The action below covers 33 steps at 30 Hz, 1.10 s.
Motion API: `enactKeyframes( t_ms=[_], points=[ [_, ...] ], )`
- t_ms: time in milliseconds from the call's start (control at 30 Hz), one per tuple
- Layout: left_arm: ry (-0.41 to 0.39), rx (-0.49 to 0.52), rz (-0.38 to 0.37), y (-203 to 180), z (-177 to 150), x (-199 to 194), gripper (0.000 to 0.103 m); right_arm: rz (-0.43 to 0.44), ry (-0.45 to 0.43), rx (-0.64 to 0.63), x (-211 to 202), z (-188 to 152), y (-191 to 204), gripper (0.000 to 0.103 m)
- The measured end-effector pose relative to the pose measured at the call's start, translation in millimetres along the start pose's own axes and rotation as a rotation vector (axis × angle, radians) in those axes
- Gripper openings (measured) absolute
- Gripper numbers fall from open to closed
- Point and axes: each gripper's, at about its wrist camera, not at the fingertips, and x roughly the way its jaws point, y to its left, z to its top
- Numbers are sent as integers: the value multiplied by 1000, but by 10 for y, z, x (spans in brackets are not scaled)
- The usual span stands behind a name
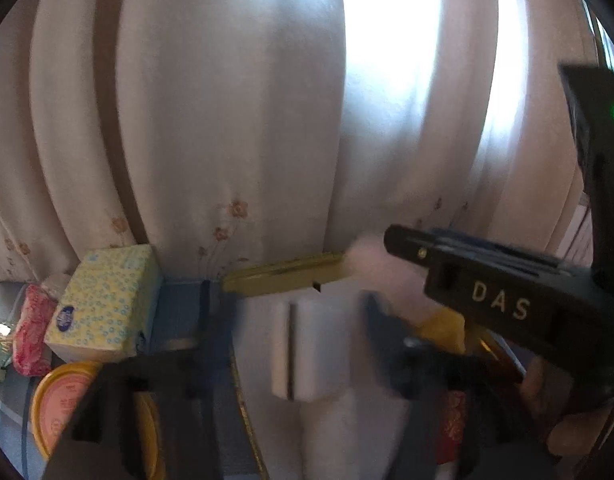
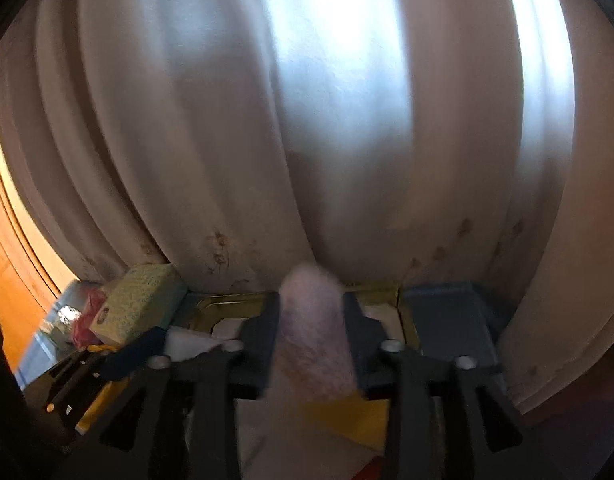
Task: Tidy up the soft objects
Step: 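Carry the pink puff and white block to the gold tray and release both, then move both tools back toward the remaining items on the tablecloth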
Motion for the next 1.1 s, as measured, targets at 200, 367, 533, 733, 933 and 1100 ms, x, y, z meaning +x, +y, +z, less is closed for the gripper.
enactKeyframes(
  t_ms=[200,367,533,733,933,1100],
  points=[
    [-95,52,38,-20,16,-262,103,45,-98,119,-323,-99,-112,68],
    [-136,57,87,70,-67,-422,103,-33,-275,147,-711,-291,21,75],
    [-187,88,162,217,-200,-564,103,-159,-450,143,-1051,-583,334,80],
    [-202,64,229,585,-369,-637,103,-223,-646,112,-1278,-895,804,91],
    [-245,46,316,944,-484,-760,103,-283,-757,131,-1233,-1037,1155,97],
    [-285,46,377,1163,-555,-862,103,-272,-780,151,-1152,-1048,1337,97]
  ],
)
